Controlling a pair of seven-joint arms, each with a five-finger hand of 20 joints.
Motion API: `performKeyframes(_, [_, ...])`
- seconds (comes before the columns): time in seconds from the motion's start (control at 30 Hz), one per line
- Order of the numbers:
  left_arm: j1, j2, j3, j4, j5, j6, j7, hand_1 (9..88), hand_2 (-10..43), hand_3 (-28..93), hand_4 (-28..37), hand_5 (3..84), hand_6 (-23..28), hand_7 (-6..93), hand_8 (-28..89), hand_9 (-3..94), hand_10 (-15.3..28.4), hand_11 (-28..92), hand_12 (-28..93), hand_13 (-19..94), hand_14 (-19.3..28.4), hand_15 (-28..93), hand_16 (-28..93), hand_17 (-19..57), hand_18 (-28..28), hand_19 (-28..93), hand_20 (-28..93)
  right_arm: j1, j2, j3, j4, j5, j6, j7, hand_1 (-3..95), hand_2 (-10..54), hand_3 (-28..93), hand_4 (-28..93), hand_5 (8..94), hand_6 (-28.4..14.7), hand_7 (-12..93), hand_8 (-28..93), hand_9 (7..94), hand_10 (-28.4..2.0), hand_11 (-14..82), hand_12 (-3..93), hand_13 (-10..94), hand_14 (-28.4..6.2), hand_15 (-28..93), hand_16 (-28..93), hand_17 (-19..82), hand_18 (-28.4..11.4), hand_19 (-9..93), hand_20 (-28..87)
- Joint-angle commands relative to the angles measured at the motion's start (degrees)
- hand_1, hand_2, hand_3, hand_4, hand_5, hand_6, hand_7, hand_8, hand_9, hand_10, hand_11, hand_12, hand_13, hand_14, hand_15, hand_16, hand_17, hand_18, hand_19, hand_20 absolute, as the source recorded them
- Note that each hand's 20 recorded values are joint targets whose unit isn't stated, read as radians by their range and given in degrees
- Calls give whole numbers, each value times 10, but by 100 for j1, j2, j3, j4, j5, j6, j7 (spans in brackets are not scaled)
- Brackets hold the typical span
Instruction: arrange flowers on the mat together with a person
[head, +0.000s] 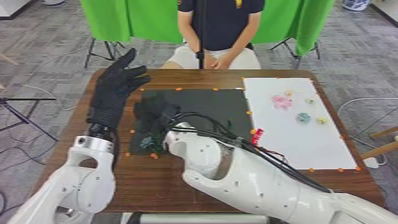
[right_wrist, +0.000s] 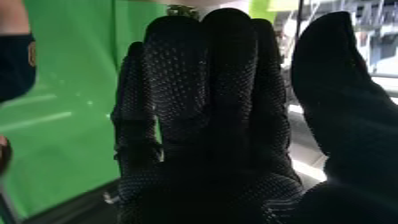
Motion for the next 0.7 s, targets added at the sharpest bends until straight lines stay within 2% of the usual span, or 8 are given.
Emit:
performKeyframes(0.03, [749, 172, -484, -286, -44, 417, 90, 214, 75, 779, -283, 334, 43, 115, -97, 355, 187, 254, 83, 256, 263, 502, -103, -82, 240, 496, 126, -72, 677, 824, -1215, 1099, -558, 271, 373, -95, 679, -283, 657, 45, 161, -137, 756, -110, 408, 209, 729, -83, 579, 200, 227, -195, 735, 175])
performKeyframes(0.17, [1079, 174, -731, -342, -80, 517, 120, 212, 75, 779, -283, 335, 44, 113, -97, 355, 186, 253, 83, 255, 264, 501, -103, -82, 240, 494, 126, -576, 1108, 1737, -1859, 2028, -708, 311, 341, -95, 689, -283, 619, 26, 151, -131, 703, -132, 331, 182, 667, -109, 546, 166, 198, -206, 698, 160])
performKeyframes(0.27, [1226, 209, -817, -342, -148, 556, 142, 212, 74, 778, -283, 337, 44, 112, -96, 355, 186, 251, 83, 255, 263, 499, -102, -82, 239, 492, 125, -1020, 1313, 2554, -2230, 3060, -744, 377, 314, -95, 694, -275, 588, 16, 144, -125, 659, -144, 263, 162, 619, -129, 507, 139, 170, -209, 657, 142])
performKeyframes(0.37, [1321, 261, -861, -334, -153, 538, 200, 210, 74, 778, -283, 339, 44, 112, -96, 355, 185, 251, 84, 255, 262, 498, -102, -86, 237, 479, 119, -1496, 1476, 3305, -2501, 3946, -596, 430, 295, -91, 701, -266, 563, 14, 144, -124, 618, -147, 215, 152, 579, -140, 474, 124, 142, -213, 626, 133])
performKeyframes(0.47, [1291, 277, -826, -281, -203, 506, 262, 209, 74, 776, -283, 343, 44, 109, -96, 355, 186, 248, 83, 254, 262, 494, -101, -89, 236, 465, 113, -1972, 1580, 4092, -2630, 4898, -530, 273, 279, -77, 711, -262, 544, 16, 145, -125, 587, -147, 186, 146, 544, -147, 451, 114, 123, -208, 599, 126])
performKeyframes(0.53, [1282, 296, -815, -249, -188, 504, 288, 207, 73, 775, -283, 344, 44, 108, -95, 354, 185, 244, 83, 254, 261, 493, -100, -91, 235, 459, 111, -2300, 1552, 4639, -2719, 5525, -612, 340, 237, -19, 724, -260, 498, 14, 136, -124, 552, -144, 161, 142, 497, -164, 430, 107, 90, -201, 571, 125])
performKeyframes(0.63, [1322, 400, -704, -202, -329, 662, 547, 205, 73, 774, -283, 326, 22, 101, -96, 349, 178, 229, 80, 255, 260, 484, -99, -91, 234, 450, 108, -2753, 1635, 5154, -2746, 5727, -596, 25, 203, 20, 730, -261, 454, 14, 124, -119, 511, -145, 137, 136, 452, -179, 407, 99, 64, -197, 545, 125])
performKeyframes(0.7, [1366, 416, -723, -172, -253, 697, 521, 205, 72, 776, -283, 302, -3, 103, -99, 338, 166, 203, 75, 258, 256, 476, -96, -91, 234, 447, 109, -3079, 1686, 5497, -2762, 6249, -561, -148, 178, 36, 736, -262, 438, 18, 117, -116, 483, -143, 116, 132, 415, -187, 377, 95, 46, -195, 516, 125])
